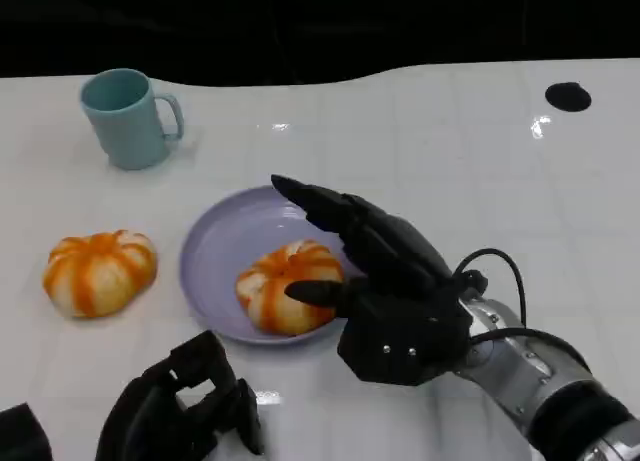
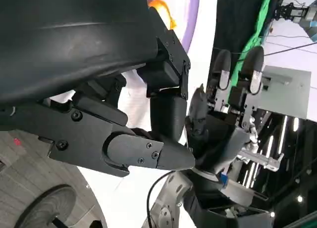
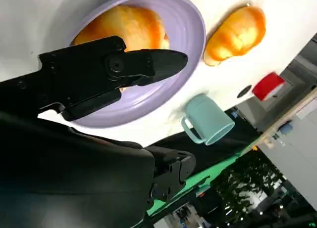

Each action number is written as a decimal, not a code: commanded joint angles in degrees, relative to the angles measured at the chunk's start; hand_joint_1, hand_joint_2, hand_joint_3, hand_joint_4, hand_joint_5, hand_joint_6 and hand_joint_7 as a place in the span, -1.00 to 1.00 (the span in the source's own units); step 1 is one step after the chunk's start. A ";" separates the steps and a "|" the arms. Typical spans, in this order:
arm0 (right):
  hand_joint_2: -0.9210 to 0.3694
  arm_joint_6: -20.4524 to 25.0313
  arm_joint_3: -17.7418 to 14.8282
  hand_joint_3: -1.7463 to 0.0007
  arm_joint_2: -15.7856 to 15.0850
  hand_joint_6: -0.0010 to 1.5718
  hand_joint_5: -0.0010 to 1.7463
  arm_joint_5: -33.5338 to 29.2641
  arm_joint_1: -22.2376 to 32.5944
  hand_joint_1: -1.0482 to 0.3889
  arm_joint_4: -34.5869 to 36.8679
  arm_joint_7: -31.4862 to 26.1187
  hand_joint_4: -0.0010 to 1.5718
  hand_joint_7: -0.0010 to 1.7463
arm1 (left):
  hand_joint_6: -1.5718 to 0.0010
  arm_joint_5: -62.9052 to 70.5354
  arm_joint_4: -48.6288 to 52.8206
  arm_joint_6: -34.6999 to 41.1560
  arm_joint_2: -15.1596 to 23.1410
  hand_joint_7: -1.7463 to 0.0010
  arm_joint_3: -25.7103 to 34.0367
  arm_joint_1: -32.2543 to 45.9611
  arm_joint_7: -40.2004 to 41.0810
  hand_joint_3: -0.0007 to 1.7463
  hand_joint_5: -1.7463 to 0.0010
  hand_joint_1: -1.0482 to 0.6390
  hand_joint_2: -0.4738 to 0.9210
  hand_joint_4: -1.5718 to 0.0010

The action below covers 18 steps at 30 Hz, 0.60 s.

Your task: Grasp the bread from the table and place it into the plate.

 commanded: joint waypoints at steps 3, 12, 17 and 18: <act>-1.00 -3.05 -2.37 0.71 -3.03 -0.82 -0.83 2.11 3.87 -0.42 -3.87 0.11 -0.83 -0.90 | 0.12 0.40 -0.29 -0.25 0.84 -0.82 0.11 0.28 0.51 -0.74 -1.00 -0.52 1.00 -0.03; -0.98 -10.08 -4.70 0.88 -6.06 -0.47 -0.49 2.78 10.06 -0.03 -7.86 -2.84 -0.58 -0.79 | 0.11 0.11 0.00 0.16 0.84 -0.82 0.31 -0.04 0.34 -0.75 -1.00 -0.52 1.00 -0.03; -0.43 -14.30 -5.89 0.12 -7.24 -0.12 0.10 3.53 13.34 0.21 -8.67 -3.89 -0.54 -0.75 | 0.11 0.06 0.18 0.27 0.78 -0.82 0.35 -0.18 0.40 -0.77 -1.00 -0.53 1.00 -0.04; -0.37 -14.77 -6.08 0.03 -7.42 -0.08 0.14 3.52 13.66 0.23 -8.74 -3.82 -0.52 -0.73 | 0.11 0.07 0.22 0.30 0.76 -0.82 0.34 -0.22 0.42 -0.77 -1.00 -0.52 1.00 -0.04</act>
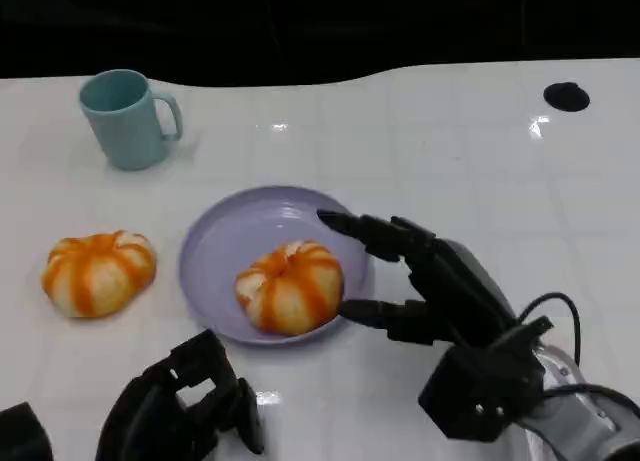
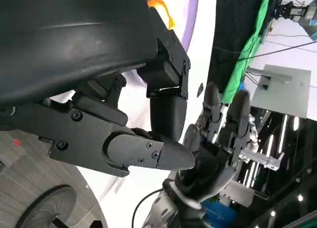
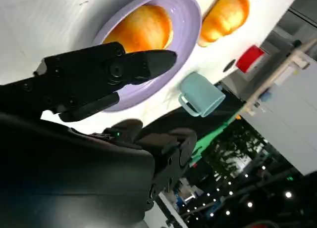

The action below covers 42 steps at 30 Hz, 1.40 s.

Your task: Grasp the bread from the table and place it into the plate.

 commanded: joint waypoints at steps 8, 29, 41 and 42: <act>-0.33 -9.36 -3.35 -0.26 -4.27 -0.14 0.61 3.32 6.81 0.29 -3.16 0.37 -0.18 0.07 | 0.11 -0.16 -0.07 0.95 0.76 -0.81 0.19 -0.04 0.41 -0.77 -1.00 -0.52 1.00 -0.03; -0.26 2.19 -8.68 -0.53 -7.58 -0.30 1.00 20.34 28.35 0.31 -27.11 17.59 -0.18 0.79 | 0.13 0.35 0.20 0.31 0.64 -0.83 0.25 -0.34 0.31 -0.75 -1.00 -0.51 1.00 -0.01; -0.33 4.66 -11.93 -0.49 -6.08 -0.24 1.00 22.05 32.26 0.30 -29.77 18.89 -0.03 0.76 | 0.13 0.36 -0.46 0.75 0.58 -0.84 0.34 0.00 0.87 -0.76 -1.00 -0.52 1.00 -0.02; -0.33 4.24 -12.14 -0.49 -5.94 -0.24 1.00 21.93 32.18 0.30 -29.25 18.69 -0.02 0.76 | 0.13 0.33 -0.58 0.78 0.58 -0.84 0.31 0.08 0.84 -0.76 -1.00 -0.52 1.00 -0.02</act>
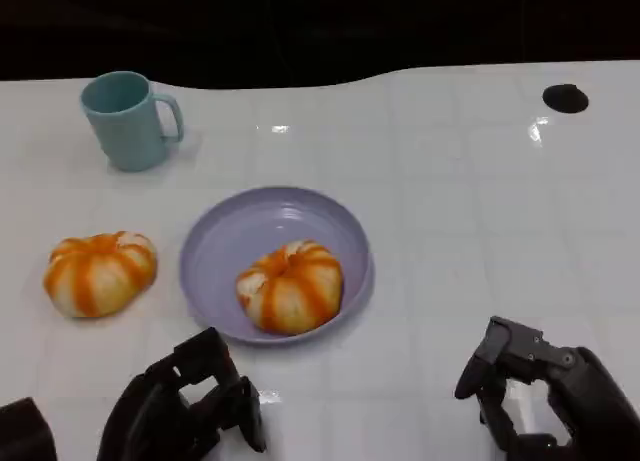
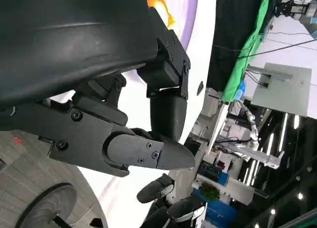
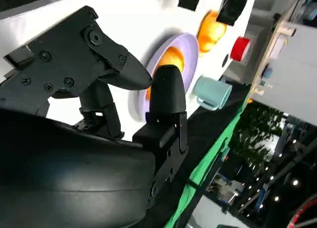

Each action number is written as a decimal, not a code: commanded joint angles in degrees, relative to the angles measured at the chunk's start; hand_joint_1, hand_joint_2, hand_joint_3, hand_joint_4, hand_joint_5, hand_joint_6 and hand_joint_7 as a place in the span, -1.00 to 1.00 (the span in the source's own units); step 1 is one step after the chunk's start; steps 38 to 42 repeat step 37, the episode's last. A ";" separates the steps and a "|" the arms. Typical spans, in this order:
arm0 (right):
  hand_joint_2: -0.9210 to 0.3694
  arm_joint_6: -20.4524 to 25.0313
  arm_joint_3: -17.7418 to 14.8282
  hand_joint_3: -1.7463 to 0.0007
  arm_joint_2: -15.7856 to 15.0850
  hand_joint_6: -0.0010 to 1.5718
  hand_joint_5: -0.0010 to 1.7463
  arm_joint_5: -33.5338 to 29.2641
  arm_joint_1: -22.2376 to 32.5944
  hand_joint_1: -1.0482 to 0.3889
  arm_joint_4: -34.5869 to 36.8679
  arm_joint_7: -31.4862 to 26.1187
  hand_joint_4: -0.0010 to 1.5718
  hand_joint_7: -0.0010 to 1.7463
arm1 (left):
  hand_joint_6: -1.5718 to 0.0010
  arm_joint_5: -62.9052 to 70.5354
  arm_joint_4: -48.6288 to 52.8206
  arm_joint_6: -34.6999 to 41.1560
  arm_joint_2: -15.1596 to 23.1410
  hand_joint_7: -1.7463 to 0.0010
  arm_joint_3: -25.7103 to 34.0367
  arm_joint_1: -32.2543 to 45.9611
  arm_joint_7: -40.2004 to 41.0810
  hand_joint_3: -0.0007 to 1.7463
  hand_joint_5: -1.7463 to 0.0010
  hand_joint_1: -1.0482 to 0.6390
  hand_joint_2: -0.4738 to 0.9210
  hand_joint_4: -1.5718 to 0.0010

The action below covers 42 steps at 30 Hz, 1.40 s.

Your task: Grasp the bread from the table and place it into the plate.

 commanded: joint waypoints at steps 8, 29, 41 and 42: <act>-0.34 -4.74 -2.97 -0.51 1.70 -0.25 1.00 -0.14 -0.12 0.28 5.43 -1.64 0.01 0.80 | 0.12 -0.22 -0.84 -0.16 0.74 -0.84 0.22 0.74 0.42 -0.77 -1.00 -0.52 1.00 -0.02; -0.28 -12.29 -4.05 -0.54 1.36 -0.17 1.00 -3.31 -3.19 0.32 13.82 -2.94 0.01 0.76 | 0.11 -0.30 -0.44 -0.08 0.67 -0.82 0.23 0.41 0.27 -0.76 -1.00 -0.51 1.00 -0.02; -0.20 -13.21 -4.21 -0.62 1.55 -0.08 1.00 -4.37 -3.75 0.34 14.65 -3.58 0.01 0.68 | 0.11 0.11 -0.44 -0.66 0.90 -0.82 0.15 0.45 0.33 -0.77 -1.00 -0.52 1.00 -0.03; -0.20 -13.21 -4.21 -0.62 1.55 -0.08 1.00 -4.37 -3.75 0.34 14.65 -3.58 0.01 0.68 | 0.11 0.11 -0.44 -0.66 0.90 -0.82 0.15 0.45 0.33 -0.77 -1.00 -0.52 1.00 -0.03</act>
